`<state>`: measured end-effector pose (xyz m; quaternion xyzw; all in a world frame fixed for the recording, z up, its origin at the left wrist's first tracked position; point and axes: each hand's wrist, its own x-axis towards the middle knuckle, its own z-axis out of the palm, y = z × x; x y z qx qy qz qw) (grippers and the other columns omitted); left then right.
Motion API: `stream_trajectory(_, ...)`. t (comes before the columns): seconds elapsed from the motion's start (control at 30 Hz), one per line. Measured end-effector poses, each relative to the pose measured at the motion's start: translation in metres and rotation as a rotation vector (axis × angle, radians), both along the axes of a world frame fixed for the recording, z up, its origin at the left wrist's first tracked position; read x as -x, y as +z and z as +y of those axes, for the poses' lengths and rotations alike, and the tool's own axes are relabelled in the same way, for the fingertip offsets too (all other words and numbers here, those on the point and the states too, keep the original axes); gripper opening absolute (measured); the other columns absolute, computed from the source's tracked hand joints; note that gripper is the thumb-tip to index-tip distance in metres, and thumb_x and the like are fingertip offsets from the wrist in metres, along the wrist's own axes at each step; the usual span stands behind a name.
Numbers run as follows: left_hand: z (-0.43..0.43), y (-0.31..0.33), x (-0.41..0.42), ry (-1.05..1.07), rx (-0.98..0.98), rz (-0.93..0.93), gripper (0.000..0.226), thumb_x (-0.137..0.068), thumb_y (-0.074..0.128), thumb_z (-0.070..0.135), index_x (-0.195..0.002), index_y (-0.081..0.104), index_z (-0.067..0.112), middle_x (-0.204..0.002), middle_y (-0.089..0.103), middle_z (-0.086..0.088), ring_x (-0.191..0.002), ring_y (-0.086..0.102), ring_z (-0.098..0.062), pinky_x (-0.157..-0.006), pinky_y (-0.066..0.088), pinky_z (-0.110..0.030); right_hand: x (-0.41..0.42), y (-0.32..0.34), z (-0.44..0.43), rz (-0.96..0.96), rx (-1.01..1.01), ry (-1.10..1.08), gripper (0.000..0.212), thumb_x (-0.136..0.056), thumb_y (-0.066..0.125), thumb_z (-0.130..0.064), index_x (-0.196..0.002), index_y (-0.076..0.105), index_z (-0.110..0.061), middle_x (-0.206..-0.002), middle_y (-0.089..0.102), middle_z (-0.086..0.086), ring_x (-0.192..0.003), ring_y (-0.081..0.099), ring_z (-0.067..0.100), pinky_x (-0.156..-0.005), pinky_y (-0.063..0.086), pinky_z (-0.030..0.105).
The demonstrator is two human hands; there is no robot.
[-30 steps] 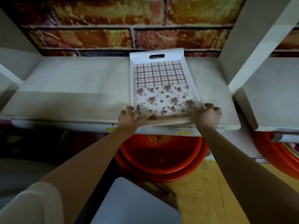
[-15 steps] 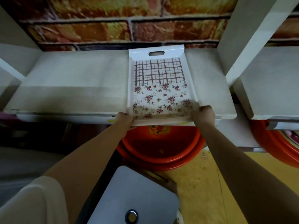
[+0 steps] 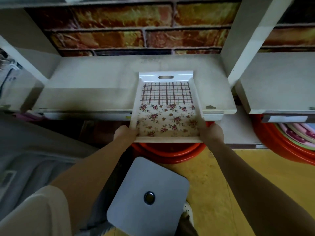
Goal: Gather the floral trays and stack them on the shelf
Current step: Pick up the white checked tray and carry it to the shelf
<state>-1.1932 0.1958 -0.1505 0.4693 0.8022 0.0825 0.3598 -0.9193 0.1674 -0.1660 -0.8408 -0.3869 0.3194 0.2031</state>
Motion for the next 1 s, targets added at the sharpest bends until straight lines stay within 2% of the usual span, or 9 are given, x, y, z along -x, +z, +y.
stream_trajectory(0.13,-0.047,0.026,0.016,-0.06,0.006,0.042,0.021,-0.087,0.058,0.025,-0.092,0.053,0.005,-0.071,0.048,-0.002,-0.064,0.049,-0.015,-0.058,0.041,-0.028,0.017,0.027,-0.047,0.007,0.01,-0.023,0.034,-0.087,0.054,-0.034,-0.068,0.051,-0.006,-0.061,0.05,0.004,-0.063,0.054,0.026,-0.052,0.039,0.028)
stream_trajectory(0.27,-0.085,0.063,0.031,-0.13,0.004,0.083,0.02,-0.086,0.057,0.024,-0.09,0.053,0.005,-0.069,0.047,-0.002,-0.058,0.044,-0.012,-0.046,0.031,-0.024,0.031,0.058,-0.09,0.016,-0.028,-0.048,0.026,-0.085,0.054,-0.029,-0.075,0.053,-0.004,-0.062,0.049,0.004,-0.064,0.053,0.028,-0.047,0.034,0.024)
stream_trajectory(0.4,-0.122,0.104,0.045,-0.182,-0.008,0.155,0.026,-0.087,0.053,0.022,-0.096,0.059,-0.002,-0.099,0.06,-0.018,-0.085,0.057,-0.029,-0.066,0.041,-0.028,0.045,0.09,-0.127,0.032,-0.034,-0.056,0.021,-0.083,0.054,-0.025,-0.077,0.054,-0.005,-0.063,0.05,0.004,-0.057,0.052,0.022,-0.047,0.035,0.023)
stream_trajectory(0.47,-0.139,0.122,0.051,-0.18,-0.025,0.194,0.03,-0.088,0.051,0.022,-0.099,0.06,-0.004,-0.105,0.061,-0.021,-0.095,0.058,-0.033,-0.072,0.043,-0.032,0.051,0.107,-0.141,0.058,-0.054,-0.044,0.018,-0.082,0.055,-0.022,-0.073,0.053,-0.007,-0.062,0.049,0.003,-0.058,0.051,0.021,-0.047,0.034,0.024)
stream_trajectory(0.57,-0.166,0.146,0.057,-0.115,-0.099,0.157,0.023,-0.086,0.053,0.021,-0.089,0.061,0.0,-0.089,0.062,-0.016,-0.076,0.059,-0.028,-0.061,0.041,-0.028,0.055,0.133,-0.162,0.08,-0.105,-0.018,0.022,-0.082,0.054,-0.022,-0.064,0.049,-0.01,-0.066,0.053,0.006,-0.068,0.056,0.029,-0.056,0.04,0.03)
stream_trajectory(0.63,-0.187,0.16,0.058,-0.074,-0.141,0.157,0.021,-0.087,0.05,0.024,-0.083,0.057,0.004,-0.08,0.057,-0.011,-0.061,0.05,-0.019,-0.053,0.036,-0.028,0.055,0.146,-0.176,0.076,-0.134,0.005,0.023,-0.083,0.054,-0.025,-0.07,0.053,-0.007,-0.071,0.056,0.008,-0.071,0.056,0.03,-0.059,0.04,0.03)
stream_trajectory(0.7,-0.208,0.17,0.06,-0.047,-0.17,0.168,0.026,-0.089,0.047,0.028,-0.089,0.059,0.004,-0.09,0.06,-0.015,-0.066,0.05,-0.02,-0.06,0.036,-0.029,0.055,0.157,-0.191,0.054,-0.155,0.037,0.025,-0.086,0.054,-0.029,-0.075,0.053,-0.006,-0.071,0.055,0.006,-0.072,0.054,0.028,-0.058,0.038,0.028)
stream_trajectory(0.8,-0.256,0.188,0.058,0.008,-0.216,0.178,0.038,-0.092,0.043,0.031,-0.103,0.062,0.0,-0.103,0.062,-0.019,-0.082,0.054,-0.029,-0.069,0.039,-0.03,0.052,0.177,-0.224,0.059,-0.195,0.079,0.031,-0.087,0.055,-0.032,-0.065,0.048,-0.01,-0.067,0.052,0.003,-0.072,0.053,0.027,-0.063,0.039,0.03)
stream_trajectory(1.0,-0.324,0.217,0.058,0.089,-0.269,0.2,0.039,-0.091,0.042,0.033,-0.097,0.063,0.001,-0.077,0.055,-0.01,-0.068,0.052,-0.025,-0.061,0.038,-0.029,0.05,0.208,-0.271,0.064,-0.253,0.159,0.031,-0.089,0.053,-0.032,-0.066,0.051,-0.012,-0.063,0.05,0.0,-0.065,0.052,0.021,-0.05,0.031,0.026)
